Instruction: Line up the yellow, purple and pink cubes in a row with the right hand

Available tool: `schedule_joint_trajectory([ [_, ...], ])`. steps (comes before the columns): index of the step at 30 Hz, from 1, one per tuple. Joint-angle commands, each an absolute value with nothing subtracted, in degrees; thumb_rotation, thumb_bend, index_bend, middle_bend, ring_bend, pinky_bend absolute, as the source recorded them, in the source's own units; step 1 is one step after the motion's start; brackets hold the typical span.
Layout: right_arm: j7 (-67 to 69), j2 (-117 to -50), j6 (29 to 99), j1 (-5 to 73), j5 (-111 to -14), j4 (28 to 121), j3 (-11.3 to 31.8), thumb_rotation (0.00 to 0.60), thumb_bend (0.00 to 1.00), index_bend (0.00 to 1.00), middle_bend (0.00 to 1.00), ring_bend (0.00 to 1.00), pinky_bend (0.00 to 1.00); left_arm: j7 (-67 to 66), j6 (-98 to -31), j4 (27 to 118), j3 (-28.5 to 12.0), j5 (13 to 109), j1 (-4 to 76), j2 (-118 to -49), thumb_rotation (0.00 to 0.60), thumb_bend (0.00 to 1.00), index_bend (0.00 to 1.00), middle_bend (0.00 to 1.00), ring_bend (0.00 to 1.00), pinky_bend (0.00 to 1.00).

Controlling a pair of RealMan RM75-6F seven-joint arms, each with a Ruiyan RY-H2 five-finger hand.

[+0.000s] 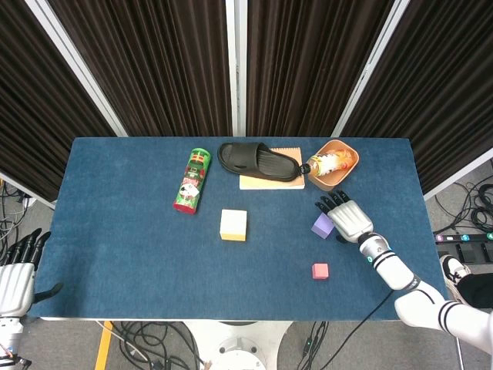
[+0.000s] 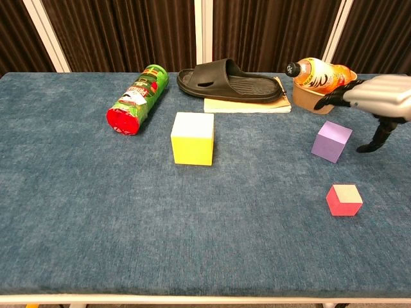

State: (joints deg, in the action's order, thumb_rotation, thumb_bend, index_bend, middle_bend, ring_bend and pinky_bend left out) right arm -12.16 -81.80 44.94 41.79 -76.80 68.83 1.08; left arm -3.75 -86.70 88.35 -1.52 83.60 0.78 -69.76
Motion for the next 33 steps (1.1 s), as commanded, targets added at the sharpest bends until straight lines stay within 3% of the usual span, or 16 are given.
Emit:
schedule_joint_trajectory([
  [1,-9.79,-84.29,44.56,42.23,-78.60,65.83,0.70,0.600,0.11,0.17,0.08,0.00,0.00,-3.78,-86.73,88.47,-1.49,83.54,0.69,-69.65,0.600,0.06,0.14,0.16,0.11,0.16],
  [12,-5.84,-86.19,48.22,41.49,-79.69,63.88,2.61,0.600,0.23,0.54,0.11,0.00,0.00,-3.77,-86.57,88.41,-1.50,83.29,0.60,-69.58,0.600,0.06,0.14,0.16,0.11,0.16],
  [17,-6.46,-84.51,50.24,40.96,-77.51,72.20,5.09,0.600,0.23,0.58,0.12,0.00,0.00,-3.61,-86.41,88.23,-1.48,83.35,0.67,-69.69,0.600,0.06,0.14,0.16,0.11,0.16],
  [22,-16.31,-85.33,49.27,42.30,-70.64,80.42,7.59,0.600,0.21,0.62,0.14,0.00,0.00,-2.88,-86.26,87.67,-1.57,83.38,0.77,-69.97,0.600,0.06,0.14,0.16,0.11,0.16],
  [33,-33.83,-94.84,50.76,47.95,-51.50,82.89,11.65,0.600,0.17,0.62,0.15,0.00,0.00,-1.02,-86.50,86.08,-1.28,83.74,0.43,-70.14,0.600,0.06,0.13,0.16,0.11,0.16],
])
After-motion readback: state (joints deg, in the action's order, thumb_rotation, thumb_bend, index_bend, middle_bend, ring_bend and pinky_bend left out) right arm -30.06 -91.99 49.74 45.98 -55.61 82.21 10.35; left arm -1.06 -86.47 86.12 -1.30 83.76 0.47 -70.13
